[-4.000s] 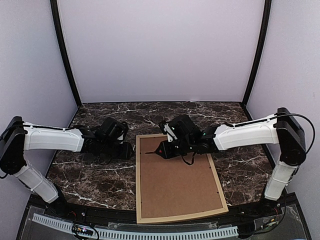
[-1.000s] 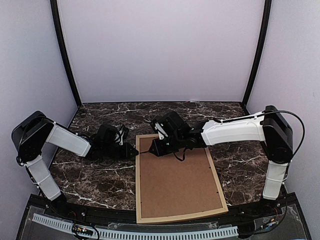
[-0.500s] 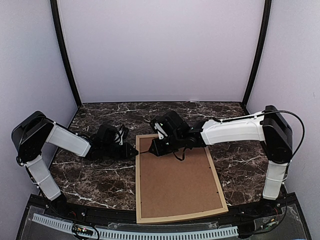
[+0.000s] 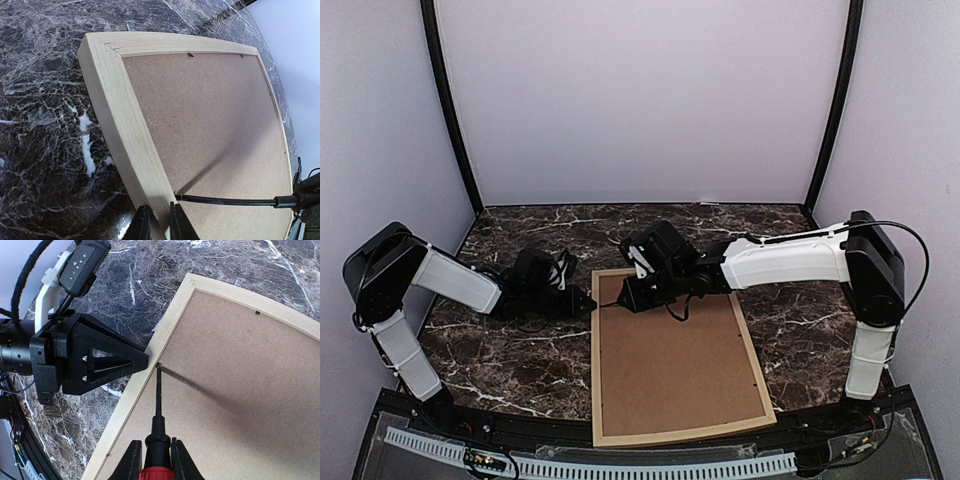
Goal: Take the photo out of the frame
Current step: Release the fastener from the backboard.
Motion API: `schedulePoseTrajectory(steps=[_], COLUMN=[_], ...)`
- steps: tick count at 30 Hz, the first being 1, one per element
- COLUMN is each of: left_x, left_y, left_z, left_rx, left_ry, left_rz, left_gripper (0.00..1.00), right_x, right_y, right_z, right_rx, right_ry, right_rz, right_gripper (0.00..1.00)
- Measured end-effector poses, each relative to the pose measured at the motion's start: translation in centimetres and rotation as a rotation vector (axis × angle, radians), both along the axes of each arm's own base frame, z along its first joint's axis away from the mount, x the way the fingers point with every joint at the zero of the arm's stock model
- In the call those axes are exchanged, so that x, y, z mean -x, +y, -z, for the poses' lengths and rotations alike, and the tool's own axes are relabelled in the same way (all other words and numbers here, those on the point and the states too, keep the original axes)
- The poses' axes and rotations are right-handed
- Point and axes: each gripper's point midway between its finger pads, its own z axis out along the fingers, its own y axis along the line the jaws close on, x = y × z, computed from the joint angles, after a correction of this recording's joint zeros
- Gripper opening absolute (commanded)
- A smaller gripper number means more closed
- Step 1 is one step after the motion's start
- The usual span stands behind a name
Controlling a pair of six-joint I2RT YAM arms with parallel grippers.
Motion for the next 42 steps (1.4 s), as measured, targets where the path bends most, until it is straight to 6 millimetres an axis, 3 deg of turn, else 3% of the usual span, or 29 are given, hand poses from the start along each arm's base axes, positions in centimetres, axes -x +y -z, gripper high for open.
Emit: schedulePoseTrajectory(steps=[25,28,33,38,42], left_x=[-0.1,-0.1,-0.1,0.0,0.0], left_y=[0.0,0.0,0.1,0.1,0.1], left_z=[-0.1,-0.1,-0.1,-0.2,-0.2], left_rx=[0.004,0.005,0.003,0.001,0.001], left_ry=[-0.004,-0.005,-0.006,-0.005,-0.005], left_rz=[-0.001,-0.001,-0.003,-0.003,-0.003], left_gripper=[0.14,0.14,0.14,0.14,0.14], right_x=[0.8,1.0,0.6,-0.1,-0.2], right_y=[1.0,0.3,-2.4,-3.7,-3.3], right_z=[-1.7,-3.1,-4.6,-3.5,-2.4], right_rx=[-0.016,-0.029,-0.028,0.001,0.009], right_ry=[-0.023,-0.056,-0.092,-0.088,-0.070], right_rz=[-0.011,0.000,0.051,0.084,0.077], right_gripper=[0.00,0.00,0.00,0.00,0.00])
